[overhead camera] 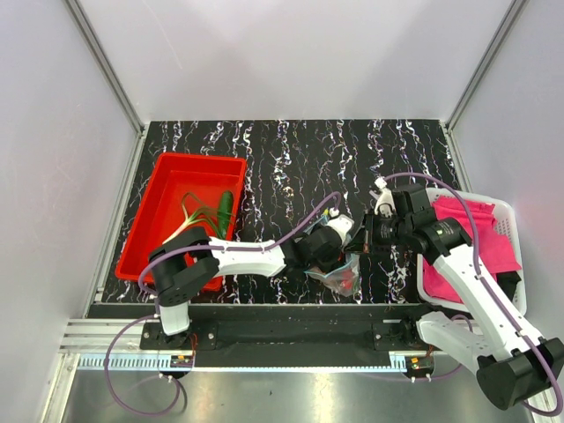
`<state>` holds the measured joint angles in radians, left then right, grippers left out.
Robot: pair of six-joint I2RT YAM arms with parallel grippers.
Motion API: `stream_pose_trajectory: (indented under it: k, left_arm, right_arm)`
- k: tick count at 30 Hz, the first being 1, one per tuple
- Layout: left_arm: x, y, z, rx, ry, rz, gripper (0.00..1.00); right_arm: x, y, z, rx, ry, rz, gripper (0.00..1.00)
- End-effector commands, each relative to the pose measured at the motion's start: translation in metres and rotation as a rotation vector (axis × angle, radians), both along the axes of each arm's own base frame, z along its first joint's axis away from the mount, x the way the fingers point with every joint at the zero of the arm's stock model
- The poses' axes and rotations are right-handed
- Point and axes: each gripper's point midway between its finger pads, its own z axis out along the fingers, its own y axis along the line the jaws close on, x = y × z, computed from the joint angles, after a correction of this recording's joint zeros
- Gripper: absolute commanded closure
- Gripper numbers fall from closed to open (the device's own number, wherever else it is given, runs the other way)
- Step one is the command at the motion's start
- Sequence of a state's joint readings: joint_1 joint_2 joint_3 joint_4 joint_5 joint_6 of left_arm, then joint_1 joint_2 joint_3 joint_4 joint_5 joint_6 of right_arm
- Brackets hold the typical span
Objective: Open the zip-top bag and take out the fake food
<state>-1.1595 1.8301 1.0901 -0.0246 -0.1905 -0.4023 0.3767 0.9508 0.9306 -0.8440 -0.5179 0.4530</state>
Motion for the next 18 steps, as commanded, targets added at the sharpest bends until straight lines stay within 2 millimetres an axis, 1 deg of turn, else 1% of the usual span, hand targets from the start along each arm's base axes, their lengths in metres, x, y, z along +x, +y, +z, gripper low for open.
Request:
stream_pose_trajectory:
  k: [1, 2, 3, 4, 5, 6, 7, 8, 9, 10, 11, 13, 14, 15, 18]
  left_arm:
    - [-0.004, 0.003, -0.012, 0.021, 0.025, 0.019, 0.32]
    - [-0.005, 0.006, -0.010, 0.024, 0.025, 0.020, 0.38]
    - [-0.005, 0.007, -0.002, 0.016, 0.016, 0.019, 0.45]
    - [-0.005, 0.009, 0.002, 0.015, 0.014, 0.020, 0.58]
    - [-0.006, 0.011, 0.006, 0.019, 0.013, 0.019, 0.62]
    - [-0.006, 0.011, 0.018, -0.003, 0.004, 0.017, 0.67]
    - [-0.006, 0.011, 0.024, -0.012, -0.001, 0.014, 0.70]
    - [-0.007, 0.013, 0.031, -0.016, -0.001, 0.013, 0.77]
    - [-0.008, 0.012, 0.046, -0.045, -0.011, 0.011, 0.81]
    - [-0.008, 0.013, 0.054, -0.058, -0.015, 0.010, 0.86]
    - [-0.008, 0.012, 0.069, -0.088, -0.025, 0.006, 0.93]
    - [-0.010, 0.009, 0.083, -0.118, -0.032, -0.006, 0.99]
    - [-0.012, 0.008, 0.094, -0.142, -0.031, -0.020, 1.00]
    - [-0.012, 0.003, 0.106, -0.165, -0.037, -0.031, 1.00]
    - [-0.015, -0.001, 0.125, -0.215, -0.030, -0.036, 1.00]
  right_arm:
    - [-0.001, -0.006, 0.002, -0.018, -0.032, -0.010, 1.00]
    - [-0.001, -0.008, -0.001, -0.030, -0.034, -0.015, 1.00]
    - [-0.001, -0.010, -0.005, -0.041, -0.031, -0.021, 1.00]
    - [-0.001, -0.009, -0.005, -0.036, -0.030, -0.017, 1.00]
    - [0.000, -0.009, -0.005, -0.035, -0.037, -0.018, 1.00]
    - [0.000, -0.009, -0.005, -0.037, -0.037, -0.022, 1.00]
    - [0.001, -0.010, -0.006, -0.042, -0.039, -0.026, 1.00]
    - [0.003, -0.011, -0.006, -0.051, -0.044, -0.035, 1.00]
    - [0.004, -0.013, -0.007, -0.057, -0.045, -0.044, 1.00]
    - [0.005, -0.014, -0.007, -0.063, -0.049, -0.053, 1.00]
    - [0.006, -0.015, -0.009, -0.070, -0.052, -0.058, 1.00]
    - [0.007, -0.016, -0.010, -0.077, -0.055, -0.068, 1.00]
    - [0.009, -0.018, -0.013, -0.086, -0.059, -0.077, 1.00]
    - [0.010, -0.019, -0.013, -0.090, -0.063, -0.084, 1.00]
    - [0.014, -0.021, -0.013, -0.102, -0.080, -0.101, 1.00]
